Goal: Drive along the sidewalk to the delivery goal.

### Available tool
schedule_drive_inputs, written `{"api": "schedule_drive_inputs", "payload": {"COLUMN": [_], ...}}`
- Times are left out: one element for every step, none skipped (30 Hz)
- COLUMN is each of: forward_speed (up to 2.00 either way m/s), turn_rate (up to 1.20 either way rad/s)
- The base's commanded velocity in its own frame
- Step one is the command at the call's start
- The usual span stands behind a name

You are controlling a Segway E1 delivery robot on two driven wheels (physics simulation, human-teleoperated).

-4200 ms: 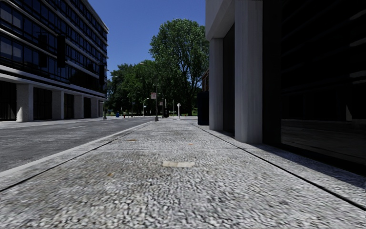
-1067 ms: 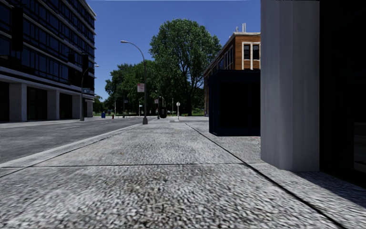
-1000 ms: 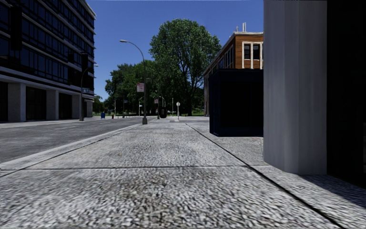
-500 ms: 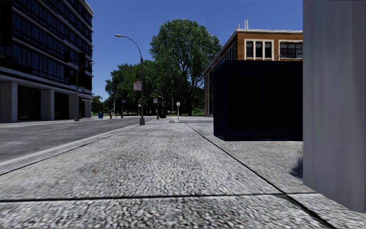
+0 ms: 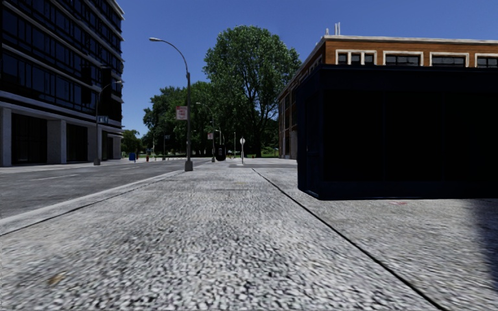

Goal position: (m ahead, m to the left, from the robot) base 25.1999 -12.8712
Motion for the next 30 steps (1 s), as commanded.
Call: {"api": "schedule_drive_inputs", "payload": {"forward_speed": [2.00, 2.00, 2.00, 2.00, 2.00, 2.00, 2.00, 2.00, 2.00, 2.00, 2.00, 2.00, 2.00, 2.00, 2.00, 2.00, 2.00, 2.00, 2.00, 2.00, 2.00, 2.00, 2.00, 2.00, 2.00, 2.00, 2.00, 2.00, 2.00, 2.00], "turn_rate": [0.00, 0.00, 0.00, 0.00, 0.00, 0.00, 0.00, 0.00, 0.00, 0.00, 0.00, 0.00, 0.00, 0.00, 0.00, 0.00, 0.00, 0.00, 0.00, 0.00, 0.00, 0.00, 0.00, 0.00, 0.01, 0.01, 0.29, 0.77, 0.96, 0.96]}}
